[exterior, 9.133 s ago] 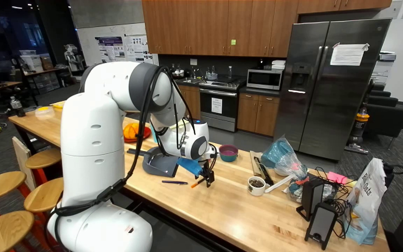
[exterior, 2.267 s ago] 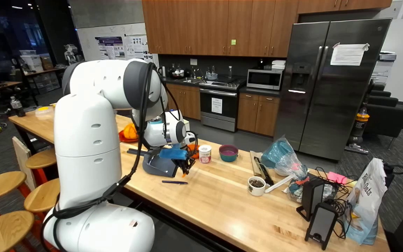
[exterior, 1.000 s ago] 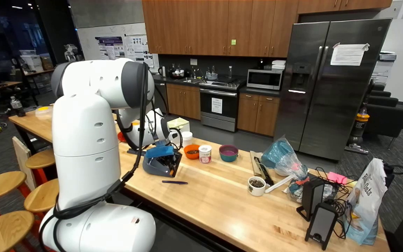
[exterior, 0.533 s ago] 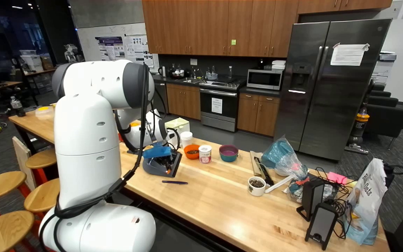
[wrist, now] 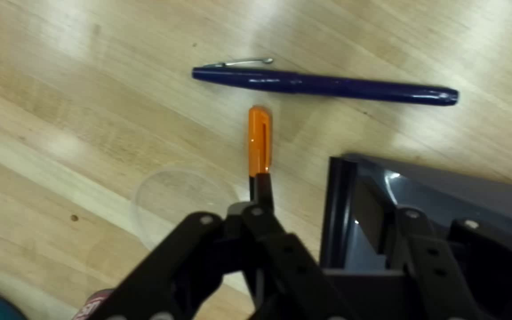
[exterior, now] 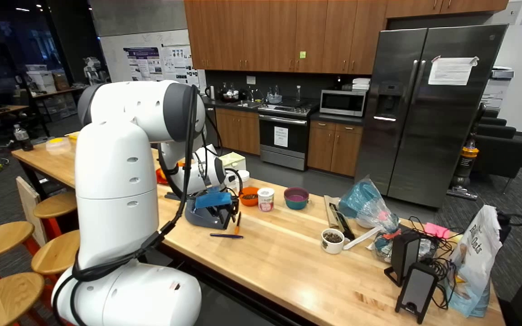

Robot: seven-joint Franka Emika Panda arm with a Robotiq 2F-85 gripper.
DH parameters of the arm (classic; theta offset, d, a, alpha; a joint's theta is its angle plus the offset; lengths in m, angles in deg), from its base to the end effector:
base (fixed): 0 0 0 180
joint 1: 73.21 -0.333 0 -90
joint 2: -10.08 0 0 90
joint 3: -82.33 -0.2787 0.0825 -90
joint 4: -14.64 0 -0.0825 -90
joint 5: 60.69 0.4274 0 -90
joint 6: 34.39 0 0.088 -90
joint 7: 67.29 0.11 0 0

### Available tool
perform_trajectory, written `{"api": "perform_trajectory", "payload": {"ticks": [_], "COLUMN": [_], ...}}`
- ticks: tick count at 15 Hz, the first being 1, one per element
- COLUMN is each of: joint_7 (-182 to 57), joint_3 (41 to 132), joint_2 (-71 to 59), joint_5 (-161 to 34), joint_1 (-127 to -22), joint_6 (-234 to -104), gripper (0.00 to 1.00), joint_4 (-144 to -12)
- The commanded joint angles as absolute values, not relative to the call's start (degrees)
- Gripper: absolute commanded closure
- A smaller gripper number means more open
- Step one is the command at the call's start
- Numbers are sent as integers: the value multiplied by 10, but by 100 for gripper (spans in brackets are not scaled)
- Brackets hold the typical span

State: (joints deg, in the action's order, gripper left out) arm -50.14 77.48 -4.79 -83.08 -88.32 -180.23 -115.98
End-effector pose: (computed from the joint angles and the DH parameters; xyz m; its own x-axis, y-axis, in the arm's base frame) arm 0.5144 0.1935 0.1664 0.9305 0.3644 0.0372 0.3511 -0.9161 0.1936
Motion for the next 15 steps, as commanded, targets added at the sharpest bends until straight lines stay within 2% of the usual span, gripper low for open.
{"api": "perform_trajectory", "payload": {"ticks": [1,3,4,8,15], "joint_7": [-564,-601,-623,-709,-863], "joint_3": [798,809,813,813,789], "joint_2": [-39,-40,-37,-44,-71], "joint_5": [-834,-828,-825,-799,-670], "joint_1": [-850,-828,-817,-781,-752], "joint_6": [-1775,-1750,-1736,-1686,-1507], "gripper": [17,4,1,0,0], "joint_4": [-1142,-1119,-1108,-1063,-1013]}}
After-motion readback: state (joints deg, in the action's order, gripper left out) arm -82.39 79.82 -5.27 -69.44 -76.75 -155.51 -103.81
